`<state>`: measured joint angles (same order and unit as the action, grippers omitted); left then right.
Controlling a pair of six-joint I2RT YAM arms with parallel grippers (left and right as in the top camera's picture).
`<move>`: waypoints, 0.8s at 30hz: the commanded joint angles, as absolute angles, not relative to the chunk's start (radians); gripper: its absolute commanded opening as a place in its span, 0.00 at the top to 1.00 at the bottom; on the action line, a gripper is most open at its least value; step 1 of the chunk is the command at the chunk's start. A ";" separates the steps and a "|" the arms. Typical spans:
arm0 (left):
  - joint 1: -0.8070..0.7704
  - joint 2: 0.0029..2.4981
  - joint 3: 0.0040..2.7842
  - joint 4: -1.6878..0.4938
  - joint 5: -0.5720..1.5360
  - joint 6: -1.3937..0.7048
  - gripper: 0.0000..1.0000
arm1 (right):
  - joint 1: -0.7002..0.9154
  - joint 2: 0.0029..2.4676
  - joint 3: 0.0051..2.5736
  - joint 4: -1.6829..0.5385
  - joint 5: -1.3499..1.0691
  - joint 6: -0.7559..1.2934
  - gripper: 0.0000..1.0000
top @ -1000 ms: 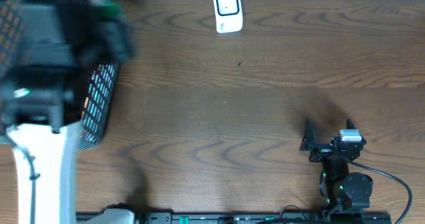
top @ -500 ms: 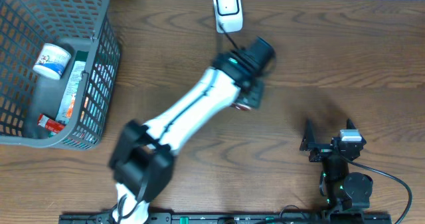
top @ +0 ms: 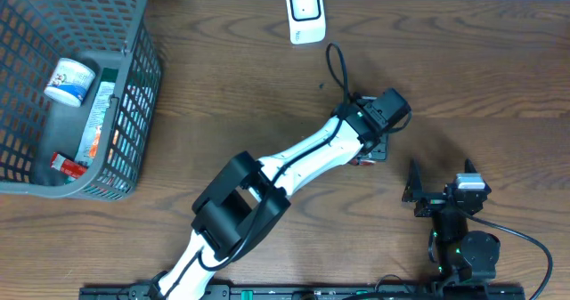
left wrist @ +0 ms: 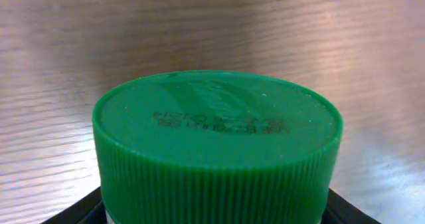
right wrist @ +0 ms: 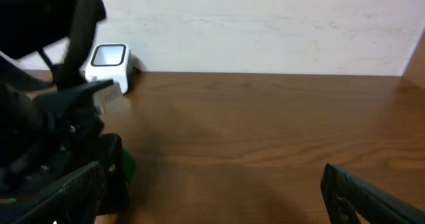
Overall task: Scan the item barcode
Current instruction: 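Carry the jar with the left gripper and set it near the right arm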
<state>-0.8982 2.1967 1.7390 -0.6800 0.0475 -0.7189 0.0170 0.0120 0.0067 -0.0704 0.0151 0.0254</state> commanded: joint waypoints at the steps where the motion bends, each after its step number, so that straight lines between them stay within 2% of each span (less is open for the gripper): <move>1: -0.916 2.212 1.734 -0.640 0.069 -0.852 0.47 | 0.006 0.007 0.006 -0.075 0.010 0.014 0.01; 12: -1.003 2.243 1.734 -0.543 0.059 -0.877 0.47 | 0.006 0.007 0.006 -0.075 0.010 0.014 0.01; 15: -1.005 2.243 1.734 -0.538 0.059 -0.870 0.34 | 0.006 0.007 0.006 -0.075 0.010 0.014 0.01; 18: -1.005 2.243 1.734 -0.540 0.059 -0.828 0.17 | 0.006 0.007 0.006 -0.075 0.010 0.014 0.01; 24: -1.005 2.243 1.734 -0.540 0.059 -0.824 0.06 | 0.006 0.007 0.006 -0.075 0.010 0.014 0.01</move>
